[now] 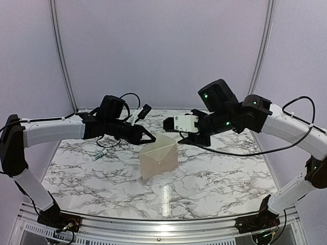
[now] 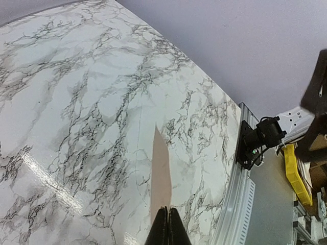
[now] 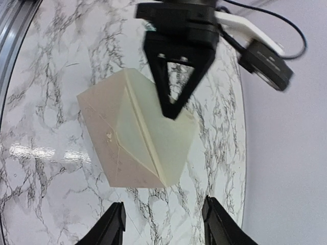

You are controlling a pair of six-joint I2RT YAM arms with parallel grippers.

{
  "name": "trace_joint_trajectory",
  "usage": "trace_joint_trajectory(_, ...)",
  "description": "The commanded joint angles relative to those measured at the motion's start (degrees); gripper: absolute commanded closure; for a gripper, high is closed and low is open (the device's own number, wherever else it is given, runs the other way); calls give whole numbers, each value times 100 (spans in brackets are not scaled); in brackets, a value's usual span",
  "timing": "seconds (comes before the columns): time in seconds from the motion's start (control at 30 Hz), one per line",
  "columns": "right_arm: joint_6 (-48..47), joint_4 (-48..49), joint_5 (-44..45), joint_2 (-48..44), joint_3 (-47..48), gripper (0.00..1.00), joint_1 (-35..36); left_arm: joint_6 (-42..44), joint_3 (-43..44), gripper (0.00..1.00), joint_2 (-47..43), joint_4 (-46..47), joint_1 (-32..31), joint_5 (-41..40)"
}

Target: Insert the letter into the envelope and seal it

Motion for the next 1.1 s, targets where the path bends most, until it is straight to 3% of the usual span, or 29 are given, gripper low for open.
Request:
trace_joint_trajectory(0.0,579,178,-783,-282,-189,49,-922,-375,111,100,74,480,56,-411)
trace_joint_trajectory(0.23,1688,1334,-2078,-481,-879,41,-2435,-1838,-644,100,-126,1959,56,-1521)
trace_joint_trajectory(0.33,1892,1587,-2187,-450,-1055,40,-2721,-2605,-1080,100,-222,2944,56,-1852)
trace_joint_trajectory(0.5,2221,1938,-2160,-412,-1214,39,-3001,-3351,-1388,100,-89,3899,-187,-2234)
trace_joint_trajectory(0.87,2397,2205,-2442,-18,-1538,37,-3028,-4763,-2507,100,258,5557,-931,-3904)
trace_joint_trajectory(1.07,2390,2220,-2675,274,-1617,37,-3025,-5063,-3189,100,224,5861,-1040,-4335)
